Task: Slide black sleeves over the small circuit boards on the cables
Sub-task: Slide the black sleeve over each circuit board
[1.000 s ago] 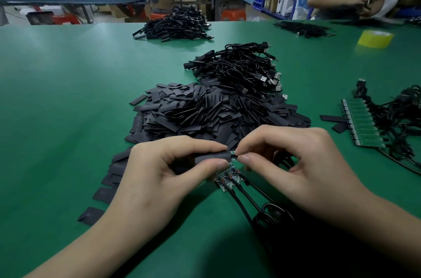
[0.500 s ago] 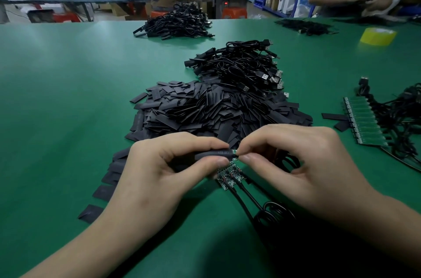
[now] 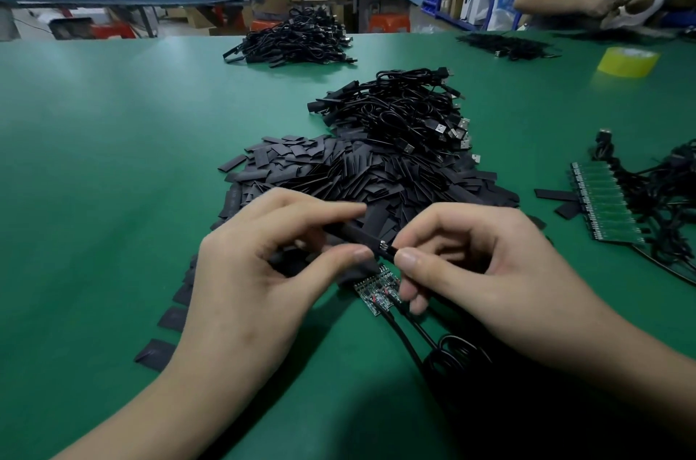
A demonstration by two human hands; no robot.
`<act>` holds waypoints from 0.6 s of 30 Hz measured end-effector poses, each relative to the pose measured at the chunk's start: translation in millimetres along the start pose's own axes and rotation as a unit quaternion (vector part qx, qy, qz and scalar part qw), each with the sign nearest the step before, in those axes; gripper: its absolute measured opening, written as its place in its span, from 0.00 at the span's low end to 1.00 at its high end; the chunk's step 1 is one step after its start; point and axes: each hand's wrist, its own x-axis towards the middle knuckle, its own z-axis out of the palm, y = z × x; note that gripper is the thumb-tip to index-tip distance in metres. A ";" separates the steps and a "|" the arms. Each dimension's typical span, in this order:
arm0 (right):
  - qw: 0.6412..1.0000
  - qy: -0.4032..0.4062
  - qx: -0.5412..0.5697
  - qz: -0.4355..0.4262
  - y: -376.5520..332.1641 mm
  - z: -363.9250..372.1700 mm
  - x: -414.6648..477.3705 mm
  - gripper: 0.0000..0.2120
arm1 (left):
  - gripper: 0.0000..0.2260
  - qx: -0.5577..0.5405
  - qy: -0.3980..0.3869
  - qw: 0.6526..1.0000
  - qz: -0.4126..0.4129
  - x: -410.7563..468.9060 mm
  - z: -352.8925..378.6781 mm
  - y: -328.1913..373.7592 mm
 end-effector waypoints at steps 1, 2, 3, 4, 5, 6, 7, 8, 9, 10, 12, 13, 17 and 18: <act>1.000 0.007 -0.006 -0.004 0.1 2.0 -0.5 0.05 | 0.15 -0.002 0.016 1.000 -0.006 -0.6 0.0 0.1; 1.000 0.017 -0.017 -0.011 0.8 3.5 -1.1 0.05 | 0.17 -0.013 0.030 0.999 -0.014 -1.4 0.1 0.2; 0.999 0.028 -0.029 -0.020 1.5 4.8 -1.5 0.05 | 0.19 -0.028 0.040 0.999 -0.024 -2.1 0.5 0.4; 0.998 0.038 -0.043 -0.030 2.2 6.0 -1.8 0.04 | 0.20 -0.041 0.043 0.998 -0.030 -2.8 1.3 0.6; 0.997 0.047 -0.056 -0.040 2.3 7.4 -2.3 0.04 | 0.20 -0.048 0.040 0.998 -0.032 -3.4 2.1 1.0; 0.995 0.052 -0.070 -0.050 2.2 8.6 -2.7 0.03 | 0.21 -0.050 0.030 0.998 -0.029 -3.6 2.8 2.0; 0.993 0.056 -0.085 -0.058 2.3 9.7 -3.1 0.02 | 0.23 -0.049 0.019 0.998 -0.028 -3.4 3.2 3.4; 0.992 0.057 -0.096 -0.066 2.3 10.2 -3.7 0.02 | 0.24 -0.048 0.007 0.998 -0.025 -3.0 3.3 3.7; 0.991 0.055 -0.103 -0.073 2.4 10.5 -3.6 0.02 | 0.26 -0.045 0.000 0.999 -0.019 -2.3 3.2 3.8; 0.990 0.052 -0.106 -0.076 2.5 10.2 -3.6 0.03 | 0.27 -0.041 -0.005 0.999 -0.014 -2.0 3.0 3.7; 0.990 0.042 -0.112 -0.080 2.3 8.6 -3.5 0.04 | 0.29 -0.030 -0.016 0.999 0.001 -1.1 1.9 2.9; 0.990 0.038 -0.110 -0.080 2.1 8.0 -3.7 0.05 | 0.30 -0.021 -0.020 1.000 0.012 -0.4 1.1 2.9; 0.993 0.030 -0.084 -0.075 0.7 7.1 -5.4 0.04 | 0.31 0.034 -0.028 0.997 0.068 0.4 -3.5 6.0; 0.993 0.028 -0.084 -0.076 0.2 7.0 -5.8 0.04 | 0.30 0.043 -0.026 0.996 0.075 1.1 -4.5 7.6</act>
